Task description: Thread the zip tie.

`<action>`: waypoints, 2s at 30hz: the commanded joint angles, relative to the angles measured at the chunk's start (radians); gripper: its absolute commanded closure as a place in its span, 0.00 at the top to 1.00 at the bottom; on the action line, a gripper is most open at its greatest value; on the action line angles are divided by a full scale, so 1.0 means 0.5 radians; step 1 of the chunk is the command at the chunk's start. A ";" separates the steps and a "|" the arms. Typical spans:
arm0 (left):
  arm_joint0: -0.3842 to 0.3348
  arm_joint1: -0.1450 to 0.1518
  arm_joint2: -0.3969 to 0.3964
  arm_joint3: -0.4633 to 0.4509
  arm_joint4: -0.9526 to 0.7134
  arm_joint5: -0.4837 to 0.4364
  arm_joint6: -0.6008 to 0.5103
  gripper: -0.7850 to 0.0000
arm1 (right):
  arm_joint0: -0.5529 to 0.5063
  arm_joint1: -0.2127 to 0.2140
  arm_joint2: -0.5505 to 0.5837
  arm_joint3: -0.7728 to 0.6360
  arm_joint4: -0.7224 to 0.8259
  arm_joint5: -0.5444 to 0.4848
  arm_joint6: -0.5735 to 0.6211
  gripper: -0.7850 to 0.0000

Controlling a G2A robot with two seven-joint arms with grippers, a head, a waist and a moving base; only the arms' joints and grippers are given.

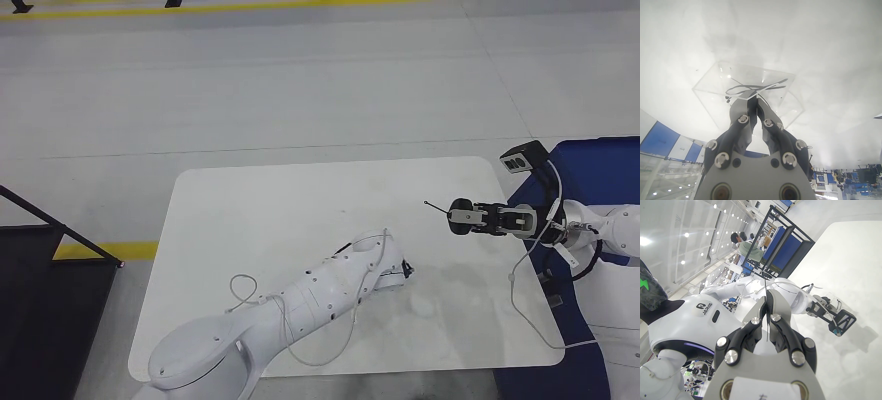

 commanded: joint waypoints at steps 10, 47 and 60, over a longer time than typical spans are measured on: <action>-0.002 0.046 -0.143 -0.154 -0.003 0.069 -0.060 0.00 | 0.000 0.000 0.000 0.000 0.000 0.000 0.000 0.00; 0.033 -0.084 -0.154 0.176 0.109 -0.053 0.226 0.11 | 0.000 0.000 0.000 0.000 0.000 0.000 0.000 0.00; -0.002 -0.103 -0.201 0.156 0.151 -0.027 0.150 0.00 | 0.000 0.000 0.000 0.000 0.000 0.000 0.000 0.00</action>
